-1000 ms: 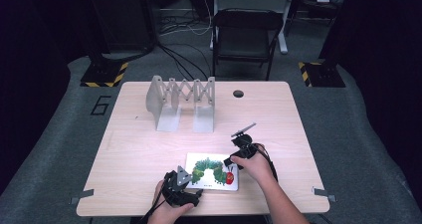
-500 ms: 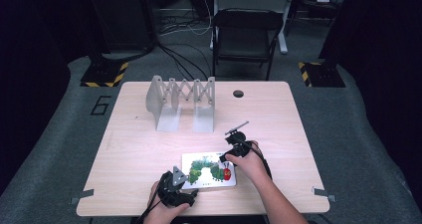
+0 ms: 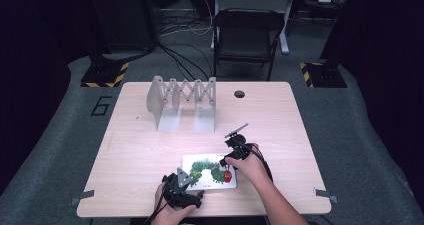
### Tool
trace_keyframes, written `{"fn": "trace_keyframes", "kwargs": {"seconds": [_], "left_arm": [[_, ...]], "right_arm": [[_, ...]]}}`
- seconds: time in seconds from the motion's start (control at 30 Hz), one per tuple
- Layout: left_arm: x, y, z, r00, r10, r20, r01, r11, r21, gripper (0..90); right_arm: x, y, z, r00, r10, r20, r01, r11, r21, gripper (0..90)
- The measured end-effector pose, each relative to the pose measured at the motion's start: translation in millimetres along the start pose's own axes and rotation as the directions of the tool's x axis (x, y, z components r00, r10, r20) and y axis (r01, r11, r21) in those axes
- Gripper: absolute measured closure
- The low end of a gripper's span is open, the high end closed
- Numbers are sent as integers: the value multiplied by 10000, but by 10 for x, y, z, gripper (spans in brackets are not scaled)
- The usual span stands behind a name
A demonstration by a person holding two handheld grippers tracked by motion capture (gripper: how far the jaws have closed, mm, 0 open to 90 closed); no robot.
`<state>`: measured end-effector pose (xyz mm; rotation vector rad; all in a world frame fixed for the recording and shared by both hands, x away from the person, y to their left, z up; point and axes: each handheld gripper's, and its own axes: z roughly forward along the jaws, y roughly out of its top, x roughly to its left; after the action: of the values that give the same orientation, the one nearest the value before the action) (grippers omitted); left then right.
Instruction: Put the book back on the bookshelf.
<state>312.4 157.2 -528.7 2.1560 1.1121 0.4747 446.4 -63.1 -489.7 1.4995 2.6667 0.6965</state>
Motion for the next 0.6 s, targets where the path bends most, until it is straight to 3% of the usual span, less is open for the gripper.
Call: {"fn": "trace_keyframes", "kwargs": {"seconds": [0.37,0.6], "left_arm": [[-32,18,12,9998,-130,-143,132,9998,121,0],[-22,12,9,10000,-26,-94,27,9999,102,0]], "right_arm": [[29,16,-53,9998,-91,188,89,9999,73,343],[-10,13,-105,9994,226,-253,-230,9996,-136,354]]}}
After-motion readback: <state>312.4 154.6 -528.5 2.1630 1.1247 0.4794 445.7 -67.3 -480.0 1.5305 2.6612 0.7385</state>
